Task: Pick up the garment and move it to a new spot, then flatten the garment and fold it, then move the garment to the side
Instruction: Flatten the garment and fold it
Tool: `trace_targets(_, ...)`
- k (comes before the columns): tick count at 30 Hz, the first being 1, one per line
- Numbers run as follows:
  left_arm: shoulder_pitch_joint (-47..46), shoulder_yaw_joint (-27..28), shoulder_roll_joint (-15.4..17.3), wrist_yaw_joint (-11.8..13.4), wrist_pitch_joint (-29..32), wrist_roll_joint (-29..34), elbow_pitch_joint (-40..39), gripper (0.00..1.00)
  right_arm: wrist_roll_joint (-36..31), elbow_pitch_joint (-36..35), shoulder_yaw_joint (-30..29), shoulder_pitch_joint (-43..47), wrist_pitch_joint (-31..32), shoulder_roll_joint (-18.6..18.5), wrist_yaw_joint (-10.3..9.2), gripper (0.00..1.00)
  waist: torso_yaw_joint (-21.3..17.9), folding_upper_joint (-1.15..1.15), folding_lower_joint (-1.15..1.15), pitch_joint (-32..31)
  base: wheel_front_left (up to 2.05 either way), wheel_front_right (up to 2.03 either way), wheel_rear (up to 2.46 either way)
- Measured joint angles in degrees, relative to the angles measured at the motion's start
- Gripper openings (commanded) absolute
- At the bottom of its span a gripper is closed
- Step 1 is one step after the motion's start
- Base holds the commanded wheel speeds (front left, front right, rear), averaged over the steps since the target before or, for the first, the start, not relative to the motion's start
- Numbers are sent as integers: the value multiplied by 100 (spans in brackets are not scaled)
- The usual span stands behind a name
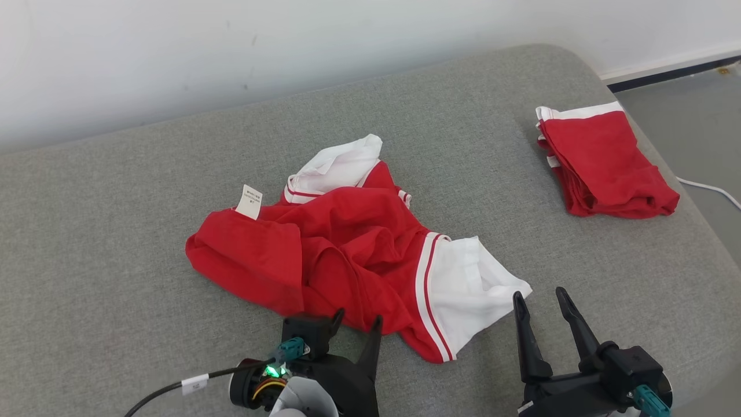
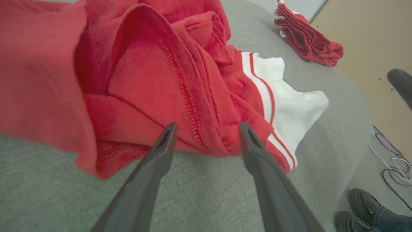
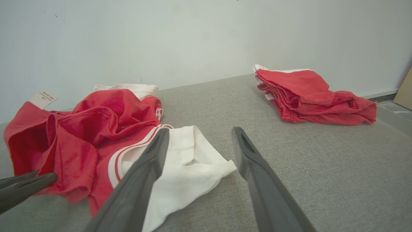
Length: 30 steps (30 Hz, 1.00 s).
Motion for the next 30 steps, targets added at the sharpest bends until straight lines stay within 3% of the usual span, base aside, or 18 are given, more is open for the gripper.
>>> trace_targets(1, -11, 36, -13, 7, -58, -7, 44, 20, 11, 0, -2, -2, 0, 0, 0, 100, 0, 0, 0, 0, 0, 0, 0)
trace_targets(2, -36, 47, -21, 5, -79, -12, 87, 0, 16, 0, -1, -6, 0, 0, 0, 100, 0, 0, 0, 1, 0, 0, 0)
trace_targets(8, -94, 219, -38, -23, -277, -120, 186, 0, 27, -20, -32, -5, 0, 0, 0, 100, 66, 0, 0, -2, 0, 0, 0)
trace_targets(13, 28, 953, -79, -213, -983, -745, -392, 0, 25, -27, -66, 9, 0, 0, 0, 100, 206, 0, 0, -27, 0, 0, 0)
trace_targets(18, 20, 1621, -3, -443, -1307, -1107, -1322, 0, 14, -37, -76, 15, 0, 0, 0, 100, 343, 0, 0, -53, 0, 0, 0)
trace_targets(25, -142, 2087, 231, -443, -1336, -1201, -2507, 0, -9, -19, -62, 21, 0, 1, 0, 100, 475, 0, 0, -119, 0, 0, 0)
trace_targets(30, -324, 2117, 374, -298, -1150, -1146, -2848, 0, -16, 11, -19, 20, 0, 2, 0, 100, 489, 0, 0, -181, 0, 0, 0)
